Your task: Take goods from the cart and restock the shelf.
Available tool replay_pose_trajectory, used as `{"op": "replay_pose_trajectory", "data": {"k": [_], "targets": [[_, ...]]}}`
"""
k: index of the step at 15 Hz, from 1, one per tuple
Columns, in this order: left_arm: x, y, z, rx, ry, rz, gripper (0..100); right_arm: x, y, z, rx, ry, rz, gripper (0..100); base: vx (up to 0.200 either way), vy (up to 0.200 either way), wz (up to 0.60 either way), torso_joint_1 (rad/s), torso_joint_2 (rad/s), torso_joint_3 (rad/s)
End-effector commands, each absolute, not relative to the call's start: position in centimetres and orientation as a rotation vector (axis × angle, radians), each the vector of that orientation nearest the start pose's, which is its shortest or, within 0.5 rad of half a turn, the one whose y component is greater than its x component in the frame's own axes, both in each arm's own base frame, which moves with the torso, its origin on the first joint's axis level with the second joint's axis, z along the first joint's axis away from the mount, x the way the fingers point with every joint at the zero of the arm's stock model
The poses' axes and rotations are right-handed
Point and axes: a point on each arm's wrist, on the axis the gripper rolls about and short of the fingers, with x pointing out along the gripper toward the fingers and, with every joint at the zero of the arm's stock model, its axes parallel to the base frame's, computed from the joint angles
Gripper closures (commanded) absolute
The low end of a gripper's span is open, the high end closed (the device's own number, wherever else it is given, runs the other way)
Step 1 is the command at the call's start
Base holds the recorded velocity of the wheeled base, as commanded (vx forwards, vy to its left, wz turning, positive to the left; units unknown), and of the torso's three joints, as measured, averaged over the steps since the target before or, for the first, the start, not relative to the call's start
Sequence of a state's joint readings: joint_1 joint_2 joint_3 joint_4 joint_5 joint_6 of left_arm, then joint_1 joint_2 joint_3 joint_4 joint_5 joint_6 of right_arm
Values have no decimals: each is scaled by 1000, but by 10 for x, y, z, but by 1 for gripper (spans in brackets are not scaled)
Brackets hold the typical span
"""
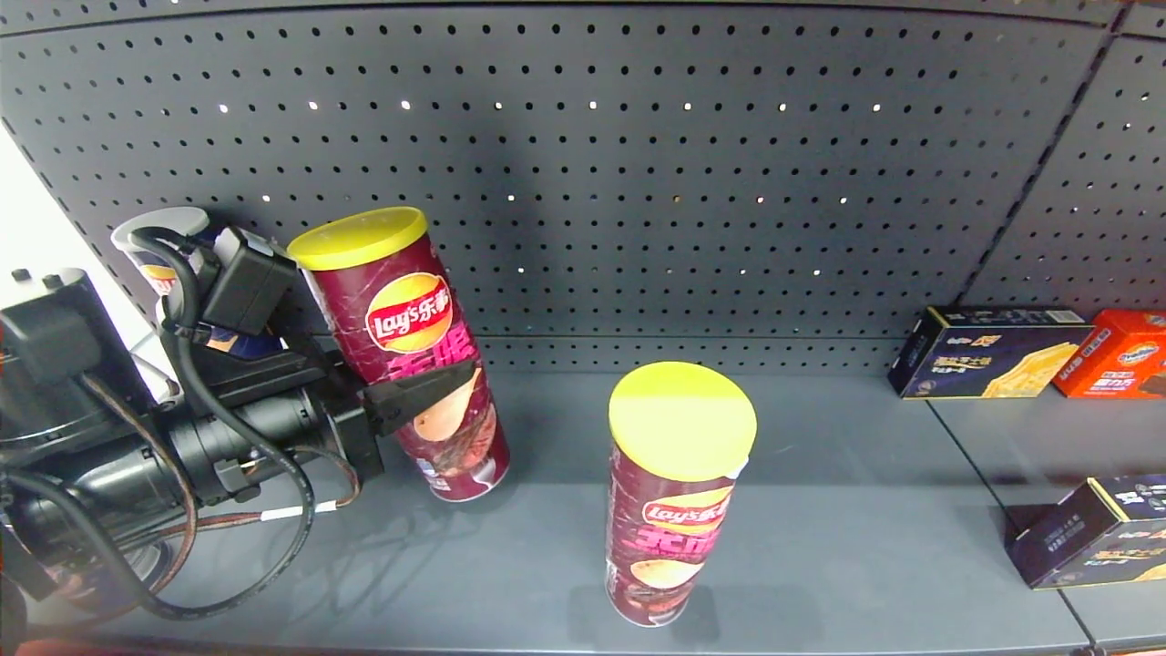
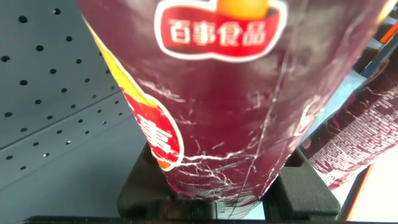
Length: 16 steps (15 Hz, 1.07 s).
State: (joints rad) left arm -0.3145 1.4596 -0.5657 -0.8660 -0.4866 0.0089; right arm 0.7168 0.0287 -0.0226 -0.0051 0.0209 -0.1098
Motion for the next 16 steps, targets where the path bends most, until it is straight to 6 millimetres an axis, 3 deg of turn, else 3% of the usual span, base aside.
{"op": "replay_pose_trajectory", "data": {"k": [1, 5, 12, 16], "targets": [[220, -83, 206, 6, 26, -801, 100, -20, -15, 83, -93, -68, 798, 0, 0, 0, 0, 0, 0, 0], [220, -83, 206, 6, 25, -801, 100, -21, -16, 83, -19, -17, 914, 0, 0, 0, 0, 0, 0, 0], [219, -82, 208, 7, 17, -801, 100, -20, -14, 80, -23, -21, 527, 0, 0, 0, 0, 0, 0, 0], [218, -82, 208, 7, 15, -804, 100, -20, -14, 81, -20, -18, 517, 0, 0, 0, 0, 0, 0, 0]]}}
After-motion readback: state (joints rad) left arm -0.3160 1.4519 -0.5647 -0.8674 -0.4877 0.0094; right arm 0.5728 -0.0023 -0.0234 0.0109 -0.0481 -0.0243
